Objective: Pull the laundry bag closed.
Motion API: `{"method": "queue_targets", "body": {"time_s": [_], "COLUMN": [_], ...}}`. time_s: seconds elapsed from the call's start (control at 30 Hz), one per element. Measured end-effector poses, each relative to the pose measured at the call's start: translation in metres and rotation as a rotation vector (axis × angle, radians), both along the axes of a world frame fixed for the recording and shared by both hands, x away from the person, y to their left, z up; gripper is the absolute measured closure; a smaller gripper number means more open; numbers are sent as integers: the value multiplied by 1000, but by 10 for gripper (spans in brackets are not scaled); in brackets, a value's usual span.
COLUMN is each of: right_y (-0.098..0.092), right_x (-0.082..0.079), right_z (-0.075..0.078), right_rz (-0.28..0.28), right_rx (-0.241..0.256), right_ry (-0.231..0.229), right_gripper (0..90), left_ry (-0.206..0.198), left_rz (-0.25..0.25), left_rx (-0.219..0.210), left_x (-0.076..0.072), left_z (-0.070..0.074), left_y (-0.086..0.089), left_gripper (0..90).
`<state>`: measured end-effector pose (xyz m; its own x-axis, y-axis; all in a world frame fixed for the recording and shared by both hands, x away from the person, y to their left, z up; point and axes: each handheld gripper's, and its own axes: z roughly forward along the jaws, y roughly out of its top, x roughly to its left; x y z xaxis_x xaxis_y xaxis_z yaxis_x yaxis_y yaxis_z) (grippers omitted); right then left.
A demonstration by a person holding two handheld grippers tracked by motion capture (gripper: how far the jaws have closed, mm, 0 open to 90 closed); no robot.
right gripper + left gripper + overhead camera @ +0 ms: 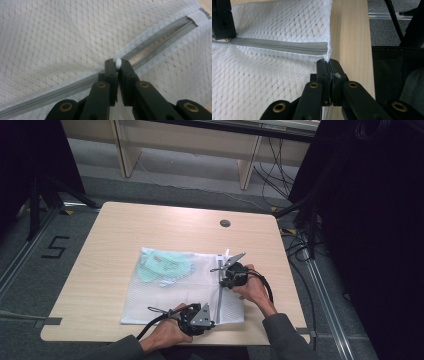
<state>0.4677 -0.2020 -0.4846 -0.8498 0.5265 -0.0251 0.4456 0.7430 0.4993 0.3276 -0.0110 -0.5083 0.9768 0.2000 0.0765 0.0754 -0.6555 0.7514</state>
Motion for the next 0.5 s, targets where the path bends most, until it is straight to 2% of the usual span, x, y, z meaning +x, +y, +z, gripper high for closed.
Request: {"method": "queue_targets", "body": {"time_s": [0.1, 0.13, 0.2, 0.3, 0.43, 0.47, 0.5], "right_y": [1, 2, 1, 2, 1, 1, 2], "right_x": [3, 1, 3, 3, 7, 7, 5], "right_z": [0, 1, 1, 0, 0, 0, 1], "right_rz": [24, 1, 17, 9, 34, 33, 3], "right_rx": [-3, -2, -6, -2, -4, -4, -6], "right_ry": [9, 21, 14, 21, 4, 3, 17], "right_gripper": [866, 866, 866, 866, 866, 866, 866], "left_ry": [-2, -2, -2, -4, -15, -7, -3], "left_rz": [1, 0, 0, 0, -1, -3, -5], "left_rx": [-2, -2, -1, 0, 4, -4, 0], "left_x": [0, 0, 0, 0, 1, 0, -1], "left_z": [1, 1, 1, 1, 2, 1, 1], "left_y": [1, 1, 1, 1, 1, 1, 1], "left_gripper": [879, 879, 879, 879, 879, 879, 879]}}
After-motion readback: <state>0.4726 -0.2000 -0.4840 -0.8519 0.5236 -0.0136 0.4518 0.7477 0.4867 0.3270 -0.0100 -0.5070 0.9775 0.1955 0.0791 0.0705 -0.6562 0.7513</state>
